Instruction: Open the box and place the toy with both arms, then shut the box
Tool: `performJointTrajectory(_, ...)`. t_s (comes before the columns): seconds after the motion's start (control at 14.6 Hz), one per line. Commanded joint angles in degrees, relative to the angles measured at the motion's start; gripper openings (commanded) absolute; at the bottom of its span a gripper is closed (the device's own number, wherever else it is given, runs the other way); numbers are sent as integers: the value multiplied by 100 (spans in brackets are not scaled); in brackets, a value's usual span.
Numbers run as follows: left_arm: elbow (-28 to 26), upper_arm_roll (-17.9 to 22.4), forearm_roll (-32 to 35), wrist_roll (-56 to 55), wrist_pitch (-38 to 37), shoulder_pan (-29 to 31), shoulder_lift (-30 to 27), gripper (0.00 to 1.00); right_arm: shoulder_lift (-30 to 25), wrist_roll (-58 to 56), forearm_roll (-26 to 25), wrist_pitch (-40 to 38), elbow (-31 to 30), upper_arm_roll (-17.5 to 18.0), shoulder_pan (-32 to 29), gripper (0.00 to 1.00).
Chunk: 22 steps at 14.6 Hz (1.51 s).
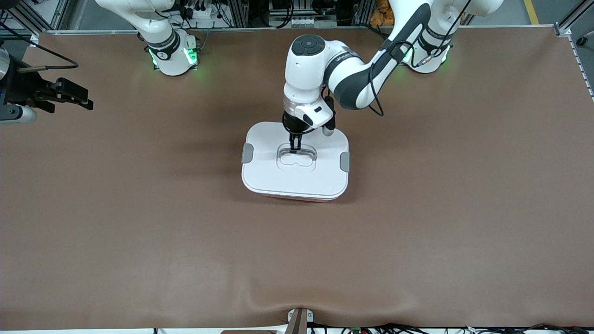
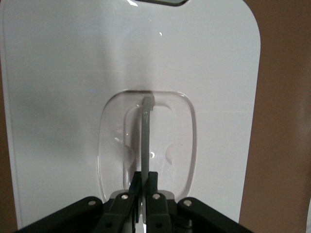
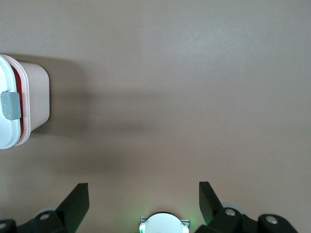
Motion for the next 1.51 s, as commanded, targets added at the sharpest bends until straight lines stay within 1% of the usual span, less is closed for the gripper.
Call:
performJointTrajectory(0.0, 118, -8, 96, -238, 33, -27, 137, 0, 15, -32, 86, 33, -31, 105, -133, 100)
performJointTrajectory(0.41, 267, -8, 97, -247, 33, -36, 278, 0, 24, -32, 86, 42, -13, 105, -124, 100)
performJointTrajectory(1.44, 267, 10, 123, -229, 33, -168, 427, 0, 68, -32, 86, 33, -13, 113, -98, 100)
